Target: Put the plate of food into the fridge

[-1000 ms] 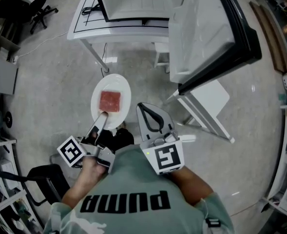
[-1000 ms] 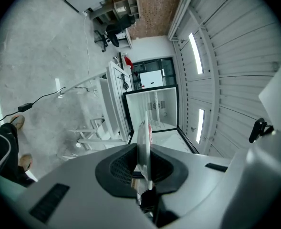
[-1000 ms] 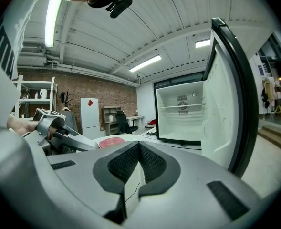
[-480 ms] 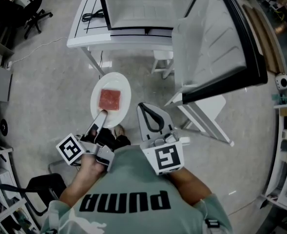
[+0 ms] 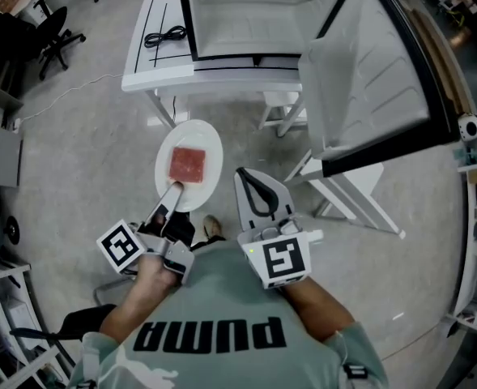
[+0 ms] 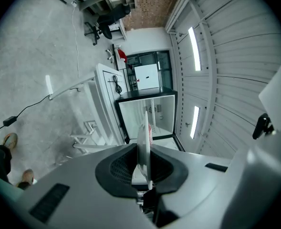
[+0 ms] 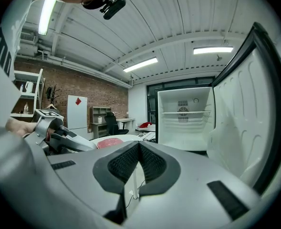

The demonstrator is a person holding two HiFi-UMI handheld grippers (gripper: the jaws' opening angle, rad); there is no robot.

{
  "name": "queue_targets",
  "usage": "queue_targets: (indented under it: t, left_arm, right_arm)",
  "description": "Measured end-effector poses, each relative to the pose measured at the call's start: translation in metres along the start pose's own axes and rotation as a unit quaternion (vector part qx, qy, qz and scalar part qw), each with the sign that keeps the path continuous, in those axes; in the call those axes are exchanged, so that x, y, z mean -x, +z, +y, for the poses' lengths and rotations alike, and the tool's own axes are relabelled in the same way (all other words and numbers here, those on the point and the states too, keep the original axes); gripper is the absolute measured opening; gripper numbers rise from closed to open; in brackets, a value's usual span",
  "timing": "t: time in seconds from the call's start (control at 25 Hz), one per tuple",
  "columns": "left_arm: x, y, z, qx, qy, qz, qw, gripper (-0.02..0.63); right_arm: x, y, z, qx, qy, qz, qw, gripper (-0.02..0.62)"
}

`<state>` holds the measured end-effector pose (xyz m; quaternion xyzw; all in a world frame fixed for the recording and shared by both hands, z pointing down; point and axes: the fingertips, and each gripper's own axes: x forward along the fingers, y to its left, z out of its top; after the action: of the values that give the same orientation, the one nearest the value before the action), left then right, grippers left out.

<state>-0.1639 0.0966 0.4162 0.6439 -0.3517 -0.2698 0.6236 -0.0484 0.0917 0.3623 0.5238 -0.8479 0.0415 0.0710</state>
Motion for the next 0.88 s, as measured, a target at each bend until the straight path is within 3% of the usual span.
queue_targets:
  t: [0.32,0.88]
  left_arm:
    - [0.007,0.025,0.011,0.005,0.000,0.025,0.9997,0.038]
    - [-0.022,0.042,0.016,0.013,0.010,0.028,0.9995,0.038]
  right_arm:
    - [-0.013,0.000,0.020,0.005,-0.028,0.000,1.000,0.005]
    - [-0.047,0.001,0.007,-0.002,-0.021,0.005,1.000,0.005]
